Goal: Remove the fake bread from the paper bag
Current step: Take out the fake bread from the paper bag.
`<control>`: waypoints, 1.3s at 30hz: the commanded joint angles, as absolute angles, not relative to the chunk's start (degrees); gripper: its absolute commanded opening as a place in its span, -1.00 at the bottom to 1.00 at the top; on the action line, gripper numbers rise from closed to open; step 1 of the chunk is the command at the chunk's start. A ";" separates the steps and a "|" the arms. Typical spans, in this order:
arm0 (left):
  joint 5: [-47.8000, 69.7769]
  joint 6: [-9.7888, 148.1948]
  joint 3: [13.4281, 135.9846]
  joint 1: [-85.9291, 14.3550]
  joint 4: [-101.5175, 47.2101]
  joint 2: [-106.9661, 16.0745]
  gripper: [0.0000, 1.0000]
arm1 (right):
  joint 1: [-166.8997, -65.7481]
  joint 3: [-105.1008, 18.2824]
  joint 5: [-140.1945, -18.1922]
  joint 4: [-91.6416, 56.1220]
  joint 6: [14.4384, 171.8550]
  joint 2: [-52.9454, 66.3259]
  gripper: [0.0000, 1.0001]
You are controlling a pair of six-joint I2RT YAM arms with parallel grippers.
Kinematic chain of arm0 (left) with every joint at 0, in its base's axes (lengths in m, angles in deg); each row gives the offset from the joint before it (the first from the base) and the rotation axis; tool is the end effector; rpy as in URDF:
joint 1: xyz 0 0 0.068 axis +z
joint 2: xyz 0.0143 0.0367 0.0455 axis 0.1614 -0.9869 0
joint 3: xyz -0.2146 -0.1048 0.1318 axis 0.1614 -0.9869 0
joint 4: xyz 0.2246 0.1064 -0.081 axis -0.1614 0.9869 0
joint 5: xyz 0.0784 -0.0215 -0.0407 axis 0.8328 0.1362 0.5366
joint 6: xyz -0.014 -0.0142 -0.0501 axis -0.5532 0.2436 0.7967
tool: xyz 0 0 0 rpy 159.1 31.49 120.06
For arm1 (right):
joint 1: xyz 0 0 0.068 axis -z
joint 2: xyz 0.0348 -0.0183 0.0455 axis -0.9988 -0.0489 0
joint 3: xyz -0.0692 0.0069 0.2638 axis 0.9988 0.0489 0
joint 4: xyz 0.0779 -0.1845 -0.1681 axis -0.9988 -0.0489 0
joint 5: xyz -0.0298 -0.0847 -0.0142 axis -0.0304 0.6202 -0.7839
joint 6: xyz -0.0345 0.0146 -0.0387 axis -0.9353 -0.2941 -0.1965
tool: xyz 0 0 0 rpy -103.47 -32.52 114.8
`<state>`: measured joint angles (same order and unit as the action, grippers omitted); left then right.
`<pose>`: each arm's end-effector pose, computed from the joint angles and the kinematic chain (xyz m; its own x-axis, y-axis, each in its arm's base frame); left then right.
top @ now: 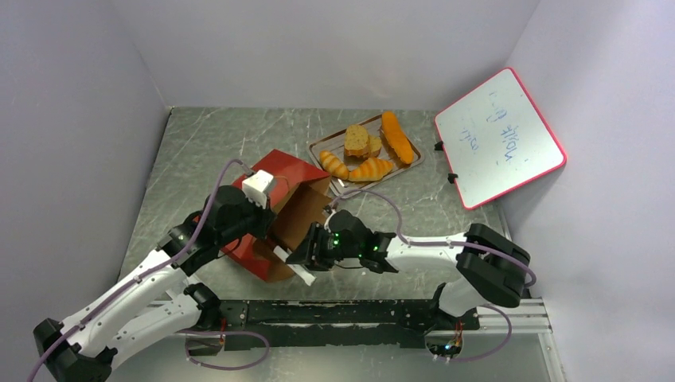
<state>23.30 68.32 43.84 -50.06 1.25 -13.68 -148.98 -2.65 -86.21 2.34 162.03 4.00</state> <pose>0.1322 -0.1106 0.2931 -0.4688 0.1598 -0.8687 0.5266 0.8402 -0.1296 0.1302 0.2616 0.1776 -0.9844 0.1482 -0.0949 -0.0114 0.4843 0.8748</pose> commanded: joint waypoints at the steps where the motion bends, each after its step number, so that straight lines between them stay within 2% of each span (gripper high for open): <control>1: 20.12 68.23 43.19 -50.48 -1.56 -14.59 -0.86 | -148.65 -6.67 -87.09 -0.59 160.68 2.92 -0.05; 17: 17.84 67.73 43.40 -50.51 -0.42 -12.87 -0.86 | -147.58 -8.53 -91.49 2.08 164.04 -3.60 -0.09; 26: 19.32 65.79 43.68 -50.51 1.32 -10.74 -0.86 | -145.96 -3.42 -91.57 1.13 169.27 3.92 -0.12; 39: 15.63 63.03 44.18 -50.50 1.06 -10.76 -0.86 | -141.31 -3.25 -94.02 -0.02 170.92 2.70 -0.15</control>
<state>18.34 64.43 42.81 -50.11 1.63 -11.36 -142.66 -3.43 -93.70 1.38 169.92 2.52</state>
